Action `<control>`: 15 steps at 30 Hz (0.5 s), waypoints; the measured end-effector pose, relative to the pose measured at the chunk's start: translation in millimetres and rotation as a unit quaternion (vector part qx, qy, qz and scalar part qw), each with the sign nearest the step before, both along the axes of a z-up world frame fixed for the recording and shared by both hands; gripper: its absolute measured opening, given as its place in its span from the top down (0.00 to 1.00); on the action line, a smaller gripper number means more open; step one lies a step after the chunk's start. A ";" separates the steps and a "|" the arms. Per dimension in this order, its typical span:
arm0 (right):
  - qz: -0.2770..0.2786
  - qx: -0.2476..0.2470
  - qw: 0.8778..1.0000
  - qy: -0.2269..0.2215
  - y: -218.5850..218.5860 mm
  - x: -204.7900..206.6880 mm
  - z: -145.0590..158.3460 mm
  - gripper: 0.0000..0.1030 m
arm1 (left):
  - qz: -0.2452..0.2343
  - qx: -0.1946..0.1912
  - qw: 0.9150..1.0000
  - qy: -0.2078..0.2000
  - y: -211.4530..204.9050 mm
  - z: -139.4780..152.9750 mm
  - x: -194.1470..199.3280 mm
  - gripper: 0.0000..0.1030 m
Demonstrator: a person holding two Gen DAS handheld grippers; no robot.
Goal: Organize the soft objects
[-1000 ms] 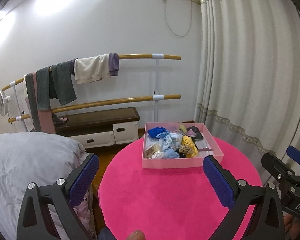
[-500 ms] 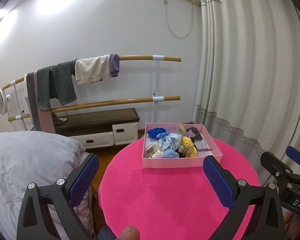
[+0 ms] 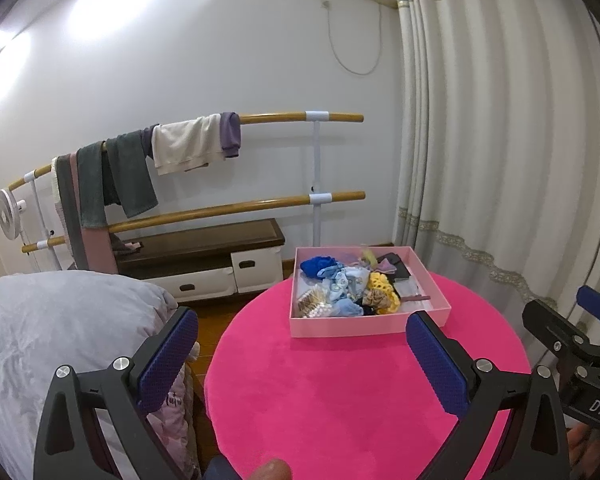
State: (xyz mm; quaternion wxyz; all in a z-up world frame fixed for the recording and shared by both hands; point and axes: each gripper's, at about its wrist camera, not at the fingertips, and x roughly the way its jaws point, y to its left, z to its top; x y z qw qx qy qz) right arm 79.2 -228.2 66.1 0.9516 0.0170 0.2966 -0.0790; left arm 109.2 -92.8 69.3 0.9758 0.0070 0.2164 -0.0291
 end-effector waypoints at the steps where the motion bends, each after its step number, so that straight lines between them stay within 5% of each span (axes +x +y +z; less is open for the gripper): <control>1: 0.000 -0.001 1.000 0.000 -0.1 -0.3 0.3 0.00 | 0.000 0.000 1.000 0.000 -0.6 -0.3 0.5 0.00; 15: 0.003 -0.001 1.000 -0.002 -4.4 4.9 4.1 0.00 | -0.006 -0.013 1.000 -0.014 3.1 -6.0 -5.5 0.00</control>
